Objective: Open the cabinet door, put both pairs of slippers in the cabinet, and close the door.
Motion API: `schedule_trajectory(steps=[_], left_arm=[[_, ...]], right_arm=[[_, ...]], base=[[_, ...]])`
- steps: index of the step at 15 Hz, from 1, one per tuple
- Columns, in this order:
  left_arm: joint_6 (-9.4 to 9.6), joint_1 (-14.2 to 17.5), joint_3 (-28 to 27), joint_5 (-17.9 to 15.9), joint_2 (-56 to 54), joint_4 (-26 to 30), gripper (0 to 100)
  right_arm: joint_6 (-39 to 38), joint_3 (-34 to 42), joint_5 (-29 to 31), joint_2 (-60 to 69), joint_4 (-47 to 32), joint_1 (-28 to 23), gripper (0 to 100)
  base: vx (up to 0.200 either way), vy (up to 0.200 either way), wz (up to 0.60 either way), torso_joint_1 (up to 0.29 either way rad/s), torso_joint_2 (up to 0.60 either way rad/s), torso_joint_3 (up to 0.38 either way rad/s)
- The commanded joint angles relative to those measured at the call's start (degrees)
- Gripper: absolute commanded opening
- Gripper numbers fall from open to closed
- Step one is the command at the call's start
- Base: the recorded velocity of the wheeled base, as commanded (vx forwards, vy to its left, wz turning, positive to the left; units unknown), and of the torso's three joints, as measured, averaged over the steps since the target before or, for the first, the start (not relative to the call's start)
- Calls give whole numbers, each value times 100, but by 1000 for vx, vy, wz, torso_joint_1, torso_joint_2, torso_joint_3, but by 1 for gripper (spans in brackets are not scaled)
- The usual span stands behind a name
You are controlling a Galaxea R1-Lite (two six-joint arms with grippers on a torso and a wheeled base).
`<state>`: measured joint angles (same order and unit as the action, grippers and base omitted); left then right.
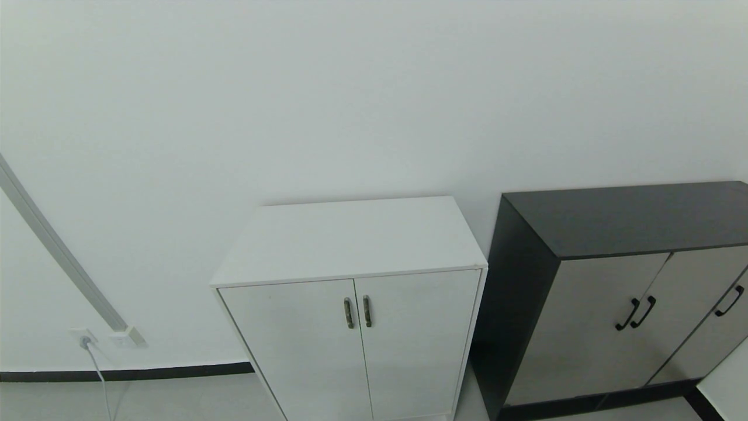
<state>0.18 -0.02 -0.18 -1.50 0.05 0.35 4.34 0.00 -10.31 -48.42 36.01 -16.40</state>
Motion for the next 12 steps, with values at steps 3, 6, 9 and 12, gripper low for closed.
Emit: schedule_trajectory(steps=[3, 6, 9, 12], left_arm=[[-1, -6, 1, 1, 4, 0, 0], [-1, -6, 1, 1, 4, 0, 0], [-1, 2, 1, 1, 4, 0, 0], [-1, -6, 1, 1, 4, 0, 0]], right_arm=[[-3, 0, -612, 1634, -1334, -57, 0], [-3, -18, -867, 2961, -2582, 409, 0], [-21, -149, -850, 3998, -3654, 1139, 0], [-311, -158, -850, 4218, -3698, 1534, 0]], base=[[0, 0, 0, 0, 0, 0], [0, 0, 0, 0, 0, 0], [0, 0, 0, 0, 0, 0], [0, 0, 0, 0, 0, 0]])
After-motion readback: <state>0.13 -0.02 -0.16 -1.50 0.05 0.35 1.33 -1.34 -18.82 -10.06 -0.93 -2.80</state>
